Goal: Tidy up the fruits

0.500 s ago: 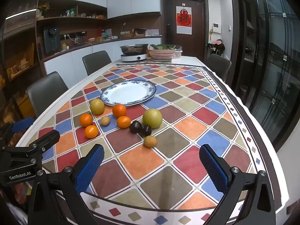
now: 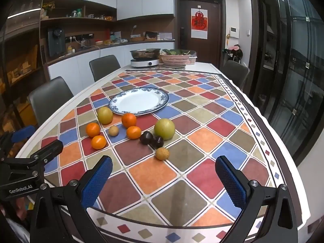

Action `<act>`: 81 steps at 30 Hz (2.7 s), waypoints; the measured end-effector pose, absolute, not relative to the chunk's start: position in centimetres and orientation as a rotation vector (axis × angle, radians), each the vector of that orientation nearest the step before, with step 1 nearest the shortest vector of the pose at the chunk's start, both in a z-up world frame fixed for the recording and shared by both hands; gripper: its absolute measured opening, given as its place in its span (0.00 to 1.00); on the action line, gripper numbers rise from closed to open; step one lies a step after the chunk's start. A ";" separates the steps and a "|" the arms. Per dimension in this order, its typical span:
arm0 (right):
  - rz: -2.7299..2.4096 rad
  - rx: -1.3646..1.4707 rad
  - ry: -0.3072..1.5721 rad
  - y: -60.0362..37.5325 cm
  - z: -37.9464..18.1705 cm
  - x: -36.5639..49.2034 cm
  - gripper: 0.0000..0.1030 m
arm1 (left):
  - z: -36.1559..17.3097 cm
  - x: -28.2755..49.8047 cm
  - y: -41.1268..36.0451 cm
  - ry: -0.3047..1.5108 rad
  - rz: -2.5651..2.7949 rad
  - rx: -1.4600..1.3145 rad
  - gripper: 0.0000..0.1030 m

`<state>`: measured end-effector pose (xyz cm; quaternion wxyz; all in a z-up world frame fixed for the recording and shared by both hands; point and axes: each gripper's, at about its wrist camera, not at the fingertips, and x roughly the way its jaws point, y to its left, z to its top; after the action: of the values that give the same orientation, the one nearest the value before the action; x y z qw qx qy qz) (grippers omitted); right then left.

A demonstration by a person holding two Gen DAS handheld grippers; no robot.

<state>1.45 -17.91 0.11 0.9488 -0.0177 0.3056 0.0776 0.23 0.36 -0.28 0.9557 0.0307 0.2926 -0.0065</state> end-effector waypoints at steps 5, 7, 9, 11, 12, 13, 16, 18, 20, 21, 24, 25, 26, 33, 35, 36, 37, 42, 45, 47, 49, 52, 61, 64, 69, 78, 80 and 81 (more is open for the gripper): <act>0.157 -0.039 0.621 -17.8 0.1 1.4 0.99 | 0.1 -0.5 0.3 0.587 -0.010 0.064 1.00; 0.156 -0.040 0.621 -17.8 0.1 1.4 0.99 | 0.2 -0.5 0.4 0.587 -0.011 0.064 1.00; 0.157 -0.041 0.620 -17.8 0.1 1.4 0.99 | 0.1 -0.5 0.4 0.587 -0.012 0.063 1.00; 0.157 -0.041 0.621 -17.8 0.1 1.4 0.99 | 0.1 -0.5 0.4 0.588 -0.011 0.063 1.00; 0.156 -0.041 0.620 -17.8 0.1 1.4 0.99 | 0.1 -0.5 0.4 0.587 -0.011 0.063 1.00; 0.156 -0.042 0.620 -17.8 0.1 1.4 0.99 | 0.1 -0.5 0.4 0.586 -0.011 0.062 1.00; 0.157 -0.042 0.620 -17.8 0.1 1.4 0.99 | 0.1 -0.5 0.4 0.587 -0.011 0.062 1.00; 0.155 -0.043 0.620 -17.7 0.1 1.4 0.99 | 0.1 -0.5 0.4 0.587 -0.011 0.062 1.00; 0.155 -0.044 0.619 -17.7 0.1 1.4 0.99 | 0.1 -0.5 0.4 0.587 -0.012 0.061 1.00; 0.155 -0.044 0.619 -17.7 0.1 1.4 0.99 | 0.2 -0.5 0.4 0.587 -0.012 0.061 1.00; 0.155 -0.045 0.619 -17.7 0.2 1.4 0.99 | 0.2 -0.6 0.4 0.586 -0.011 0.062 1.00; 0.155 -0.045 0.619 -17.8 0.2 1.4 0.99 | 0.2 -0.6 0.4 0.586 -0.010 0.061 1.00; 0.155 -0.045 0.619 -17.7 0.2 1.3 0.99 | 0.2 -0.6 0.4 0.586 -0.011 0.061 1.00; 0.154 -0.047 0.618 -17.8 0.2 1.3 0.99 | 0.2 -0.6 0.5 0.586 -0.011 0.060 1.00; 0.155 -0.047 0.618 -17.8 0.2 1.3 0.99 | 0.2 -0.6 0.5 0.586 -0.012 0.060 1.00; 0.154 -0.047 0.618 -17.8 0.2 1.3 0.99 | 0.2 -0.6 0.5 0.586 -0.012 0.060 1.00; 0.155 -0.047 0.618 -17.8 0.2 1.3 0.99 | 0.2 -0.6 0.5 0.586 -0.012 0.060 1.00; 0.155 -0.048 0.618 -17.7 0.2 1.3 0.99 | 0.2 -0.6 0.5 0.586 -0.012 0.059 1.00; 0.154 -0.048 0.618 -17.7 0.2 1.3 0.99 | 0.2 -0.6 0.5 0.585 -0.012 0.059 1.00; 0.154 -0.048 0.618 -17.7 0.2 1.3 0.99 | 0.2 -0.6 0.5 0.585 -0.012 0.059 1.00; 0.154 -0.049 0.617 -17.7 0.2 1.3 0.99 | 0.2 -0.6 0.5 0.585 -0.012 0.058 1.00; 0.153 -0.050 0.617 -17.7 0.2 1.3 0.99 | 0.2 -0.6 0.5 0.585 -0.012 0.058 1.00; 0.153 -0.051 0.617 -17.6 0.2 1.3 0.99 | 0.2 -0.6 0.5 0.585 -0.013 0.057 1.00; 0.154 -0.051 0.618 -17.6 0.2 1.3 0.99 | 0.2 -0.6 0.5 0.585 -0.013 0.057 1.00; 0.154 -0.051 0.619 -17.6 0.1 1.6 0.99 | 0.2 -0.6 0.5 0.585 -0.014 0.057 1.00; 0.157 -0.052 0.628 -17.5 0.2 1.5 0.99 | 0.3 -0.6 0.8 0.593 -0.016 0.057 1.00; 0.158 -0.053 0.635 -17.5 -0.5 2.0 0.99 | 0.3 -0.4 0.9 0.598 -0.017 0.057 1.00; 0.157 -0.054 0.635 -17.4 -0.5 2.0 0.99 | 0.3 -0.3 0.9 0.601 -0.018 0.058 1.00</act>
<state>2.00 -17.42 -0.50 0.9466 -0.0264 0.3118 0.0773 -0.31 0.90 0.30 0.9547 0.0285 0.2959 -0.0089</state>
